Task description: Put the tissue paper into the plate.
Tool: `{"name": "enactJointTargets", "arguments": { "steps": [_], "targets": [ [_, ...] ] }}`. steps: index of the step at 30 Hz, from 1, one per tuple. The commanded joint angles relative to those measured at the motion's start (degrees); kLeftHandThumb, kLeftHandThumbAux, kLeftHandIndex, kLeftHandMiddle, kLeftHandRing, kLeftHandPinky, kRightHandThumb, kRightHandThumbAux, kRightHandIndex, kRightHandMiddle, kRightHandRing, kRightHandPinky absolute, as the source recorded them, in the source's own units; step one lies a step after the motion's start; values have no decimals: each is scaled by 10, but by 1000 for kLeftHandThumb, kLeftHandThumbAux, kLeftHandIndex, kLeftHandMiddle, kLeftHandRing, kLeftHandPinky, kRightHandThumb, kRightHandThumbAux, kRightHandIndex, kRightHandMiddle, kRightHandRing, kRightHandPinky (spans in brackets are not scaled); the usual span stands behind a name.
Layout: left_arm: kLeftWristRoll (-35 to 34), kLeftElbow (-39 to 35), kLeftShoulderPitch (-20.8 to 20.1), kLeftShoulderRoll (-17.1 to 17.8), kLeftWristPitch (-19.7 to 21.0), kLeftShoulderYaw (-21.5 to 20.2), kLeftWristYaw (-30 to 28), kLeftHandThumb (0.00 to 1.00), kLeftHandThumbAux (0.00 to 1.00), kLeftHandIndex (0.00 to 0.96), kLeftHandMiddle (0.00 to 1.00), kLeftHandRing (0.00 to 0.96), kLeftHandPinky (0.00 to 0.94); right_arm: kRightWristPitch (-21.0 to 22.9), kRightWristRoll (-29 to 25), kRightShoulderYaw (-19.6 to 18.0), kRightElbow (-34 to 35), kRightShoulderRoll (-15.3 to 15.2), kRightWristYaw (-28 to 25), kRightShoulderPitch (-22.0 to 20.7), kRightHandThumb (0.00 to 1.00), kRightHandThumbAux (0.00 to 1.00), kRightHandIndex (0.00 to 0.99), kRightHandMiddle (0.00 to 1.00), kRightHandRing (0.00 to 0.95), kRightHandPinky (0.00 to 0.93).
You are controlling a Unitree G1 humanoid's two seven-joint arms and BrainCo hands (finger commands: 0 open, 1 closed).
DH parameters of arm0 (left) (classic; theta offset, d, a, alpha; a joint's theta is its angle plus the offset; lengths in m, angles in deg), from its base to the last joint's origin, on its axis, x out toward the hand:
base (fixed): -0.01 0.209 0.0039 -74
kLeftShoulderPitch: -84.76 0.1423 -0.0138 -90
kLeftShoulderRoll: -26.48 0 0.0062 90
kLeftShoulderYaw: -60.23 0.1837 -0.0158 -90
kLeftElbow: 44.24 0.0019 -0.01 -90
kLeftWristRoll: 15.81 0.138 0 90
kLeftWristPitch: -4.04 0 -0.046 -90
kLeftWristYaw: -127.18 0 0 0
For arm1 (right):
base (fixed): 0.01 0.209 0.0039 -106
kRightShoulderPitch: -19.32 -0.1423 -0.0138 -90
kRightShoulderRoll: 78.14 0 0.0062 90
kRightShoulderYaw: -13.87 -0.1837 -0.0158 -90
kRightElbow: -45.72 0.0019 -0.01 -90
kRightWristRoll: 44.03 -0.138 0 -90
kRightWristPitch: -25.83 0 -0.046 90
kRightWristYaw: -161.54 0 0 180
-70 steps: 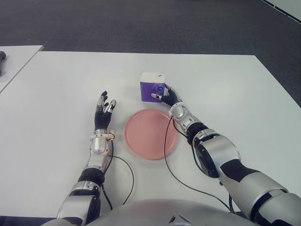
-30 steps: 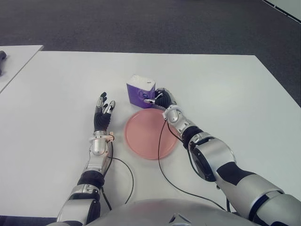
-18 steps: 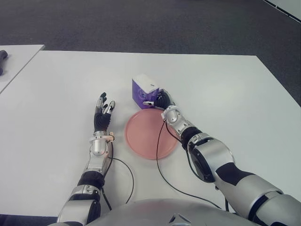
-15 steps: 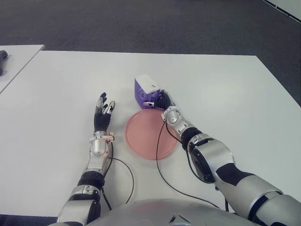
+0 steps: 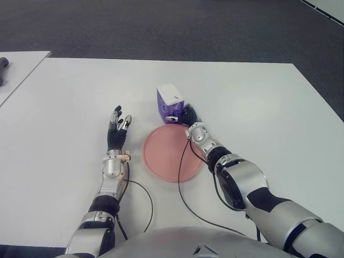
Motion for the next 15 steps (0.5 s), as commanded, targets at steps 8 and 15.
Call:
{"name": "enactJointTargets", "arguments": {
  "steps": [8,15],
  "targets": [
    [8,35,40,-13,4,7,8,0,382,0,0,0,0,5,-18,-14,-2,10,0,23,978,691,871,895,877,883],
    [7,34,39,-14,8,6,10,0,374,0,0,0,0,-2,-41,-35,0,16,-6,29,967,694,863,896,875,880]
  ]
}}
